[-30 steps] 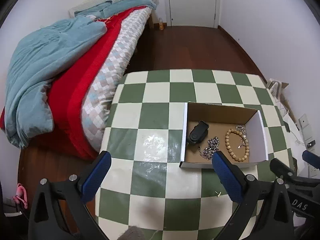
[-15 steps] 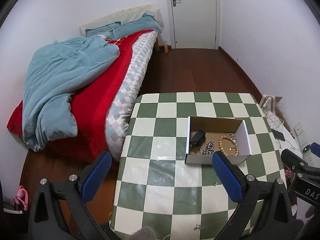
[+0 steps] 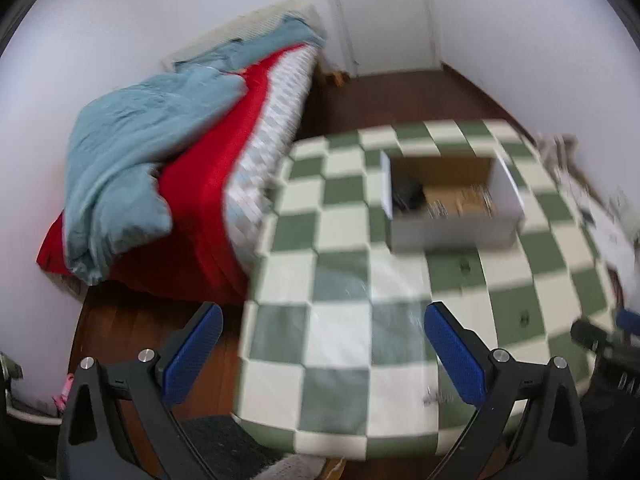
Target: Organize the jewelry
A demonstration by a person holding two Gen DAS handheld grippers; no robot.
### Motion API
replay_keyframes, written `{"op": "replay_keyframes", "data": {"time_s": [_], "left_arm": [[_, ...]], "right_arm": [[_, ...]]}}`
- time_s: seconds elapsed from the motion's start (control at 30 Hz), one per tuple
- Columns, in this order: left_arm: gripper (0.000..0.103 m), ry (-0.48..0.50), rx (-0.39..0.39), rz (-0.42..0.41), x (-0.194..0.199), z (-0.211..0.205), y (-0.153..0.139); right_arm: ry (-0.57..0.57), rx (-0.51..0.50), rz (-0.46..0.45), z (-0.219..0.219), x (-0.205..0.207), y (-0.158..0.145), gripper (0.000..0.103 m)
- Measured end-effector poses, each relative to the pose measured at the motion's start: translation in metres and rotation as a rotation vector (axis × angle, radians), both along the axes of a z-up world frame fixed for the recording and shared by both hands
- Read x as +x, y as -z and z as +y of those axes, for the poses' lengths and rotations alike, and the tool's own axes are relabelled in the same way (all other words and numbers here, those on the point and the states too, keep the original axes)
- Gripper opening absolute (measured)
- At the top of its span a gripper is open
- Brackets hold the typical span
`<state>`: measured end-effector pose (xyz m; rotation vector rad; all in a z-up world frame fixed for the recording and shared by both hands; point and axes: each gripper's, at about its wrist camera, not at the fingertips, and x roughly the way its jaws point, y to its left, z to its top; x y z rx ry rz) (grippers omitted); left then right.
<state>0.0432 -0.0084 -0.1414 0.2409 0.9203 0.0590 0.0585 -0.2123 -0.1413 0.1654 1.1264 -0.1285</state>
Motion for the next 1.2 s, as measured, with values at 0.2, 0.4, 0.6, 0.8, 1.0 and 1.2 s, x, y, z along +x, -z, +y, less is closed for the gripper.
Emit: {"op": "replay_keyframes", "data": {"time_s": [0.2,0.4,0.6,0.8,1.0,1.2], "left_arm": [[0.103,0.135,0.032,0.117,-0.024,-0.059,0.066],[0.102,0.180,0.000,0.173,-0.027,-0.110,0.100],[0.065,0.237,-0.029,0.191,-0.021,-0.146,0.116],[0.006,0.279,-0.090,0.211,-0.021,-0.154,0.124],[0.006,0.264,-0.114,0.198,-0.021,-0.141,0.119],[0.006,0.179,-0.161,0.155,-0.002,-0.093,0.090]], "right_arm": [[0.076,0.062,0.086,-0.032,-0.030,0.068,0.070],[0.149,0.090,0.108,-0.071,-0.042,0.108,0.054],[0.200,0.099,0.096,-0.103,-0.046,0.119,0.054],[0.216,0.090,0.087,-0.116,-0.047,0.120,0.054],[0.224,0.097,0.082,-0.116,-0.051,0.122,0.053],[0.192,0.130,0.060,-0.104,-0.045,0.116,0.053]]}}
